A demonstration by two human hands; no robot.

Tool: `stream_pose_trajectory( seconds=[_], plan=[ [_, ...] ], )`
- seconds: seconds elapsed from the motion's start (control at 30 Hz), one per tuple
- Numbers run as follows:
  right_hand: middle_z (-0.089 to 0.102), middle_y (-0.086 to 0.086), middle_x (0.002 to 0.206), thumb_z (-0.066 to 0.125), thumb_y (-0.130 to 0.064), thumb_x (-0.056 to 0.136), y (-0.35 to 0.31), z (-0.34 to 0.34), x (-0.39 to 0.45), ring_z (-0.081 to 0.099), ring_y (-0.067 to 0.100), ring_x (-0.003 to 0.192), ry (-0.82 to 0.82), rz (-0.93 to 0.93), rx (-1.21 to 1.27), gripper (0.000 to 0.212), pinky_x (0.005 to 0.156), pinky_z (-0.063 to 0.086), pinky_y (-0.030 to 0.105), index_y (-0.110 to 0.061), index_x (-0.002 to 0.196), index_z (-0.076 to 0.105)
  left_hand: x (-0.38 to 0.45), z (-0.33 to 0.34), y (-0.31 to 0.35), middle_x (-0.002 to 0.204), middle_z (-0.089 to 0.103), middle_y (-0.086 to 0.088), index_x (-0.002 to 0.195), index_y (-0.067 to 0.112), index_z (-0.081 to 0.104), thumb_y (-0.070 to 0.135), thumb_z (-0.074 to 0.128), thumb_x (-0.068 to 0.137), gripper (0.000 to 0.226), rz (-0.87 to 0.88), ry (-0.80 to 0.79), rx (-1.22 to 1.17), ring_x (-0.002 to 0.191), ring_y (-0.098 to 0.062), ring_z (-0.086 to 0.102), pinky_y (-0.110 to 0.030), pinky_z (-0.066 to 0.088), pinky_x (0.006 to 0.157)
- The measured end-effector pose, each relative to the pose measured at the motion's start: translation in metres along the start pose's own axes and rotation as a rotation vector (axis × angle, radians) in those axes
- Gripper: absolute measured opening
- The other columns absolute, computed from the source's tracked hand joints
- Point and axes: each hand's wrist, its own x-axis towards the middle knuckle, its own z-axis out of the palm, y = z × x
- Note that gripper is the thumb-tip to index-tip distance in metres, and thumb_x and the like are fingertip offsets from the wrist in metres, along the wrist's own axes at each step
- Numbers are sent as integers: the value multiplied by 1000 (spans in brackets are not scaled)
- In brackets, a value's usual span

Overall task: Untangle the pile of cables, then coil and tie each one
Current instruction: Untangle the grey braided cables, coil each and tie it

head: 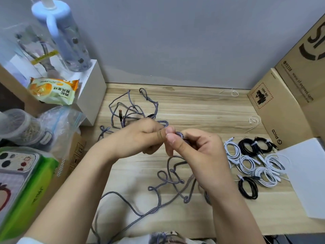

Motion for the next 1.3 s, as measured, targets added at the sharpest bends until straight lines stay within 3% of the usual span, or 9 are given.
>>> stream_pose_trajectory(
  seconds=[0.2, 0.4, 0.53, 0.7, 0.87, 0.97, 1.07, 1.2, 1.3],
  plan=[
    [50, -1, 52, 72, -53, 61, 5, -11, 8, 39, 6, 47, 302, -268, -318, 33, 48, 33, 22, -25, 76, 66, -7, -2, -1, 38, 35, 12, 69, 19, 68, 62, 49, 85, 50, -49, -459, -426, 36, -2, 31, -19, 36, 52],
    [53, -7, 60, 53, -54, 79, 28, -21, 20, 45, 16, 56, 308, -239, -489, 33, 52, 40, 36, -20, 79, 55, -4, 8, 1, 37, 24, 3, 86, 12, 64, 30, 48, 97, 26, 291, -630, -848, 37, -9, 22, -20, 37, 50],
    [44, -6, 52, 59, -50, 81, 48, -19, 23, 46, 19, 60, 37, 73, -622, 35, 59, 37, 36, -21, 64, 48, 4, 10, 13, 42, 22, 7, 97, 1, 58, 20, 44, 99, 24, 474, -555, -1223, 40, -11, 18, -25, 37, 58],
    [48, -9, 64, 62, -43, 85, 59, -12, 14, 54, 18, 80, -334, 274, -826, 18, 69, 39, 31, -31, 76, 51, 16, -12, 10, 54, 42, -6, 107, -4, 55, 14, 48, 95, 23, 518, -3, -1551, 46, -17, 37, -28, 40, 65],
    [48, -6, 65, 48, -47, 92, 49, -1, 10, 54, 24, 78, -405, 155, -779, 26, 73, 44, 34, -25, 91, 60, 34, -17, -13, 53, 45, 9, 110, 7, 51, 20, 32, 99, 25, 347, 636, -1180, 43, -3, 40, -16, 45, 60],
    [39, -3, 56, 45, -47, 93, 43, -1, 10, 54, 32, 74, -368, 68, -799, 34, 70, 45, 38, -17, 90, 61, 37, -13, -28, 52, 53, 5, 112, 3, 48, 10, 31, 101, 22, 238, 814, -886, 43, -7, 46, -18, 45, 57],
    [36, -4, 53, 44, -49, 94, 38, -6, 9, 53, 32, 72, -297, 22, -841, 36, 69, 46, 37, -19, 89, 62, 32, -10, -34, 56, 63, -3, 111, 0, 48, 6, 32, 99, 21, 120, 726, -723, 46, -13, 58, -19, 47, 55],
    [38, -5, 49, 42, -56, 81, 35, -13, 11, 50, 28, 61, -103, -84, -794, 37, 58, 44, 36, -26, 84, 63, 24, 2, -29, 54, 63, -6, 114, -1, 51, 7, 36, 98, 23, -133, 346, -358, 44, -15, 57, -16, 43, 51],
    [49, -9, 49, 52, -56, 78, 34, -16, 12, 48, 19, 56, 4, -152, -743, 30, 54, 42, 33, -31, 87, 66, 18, 11, -24, 49, 58, -7, 78, 17, 67, 17, 38, 100, 36, -213, 70, -132, 39, -16, 48, -18, 37, 47]
  ],
)
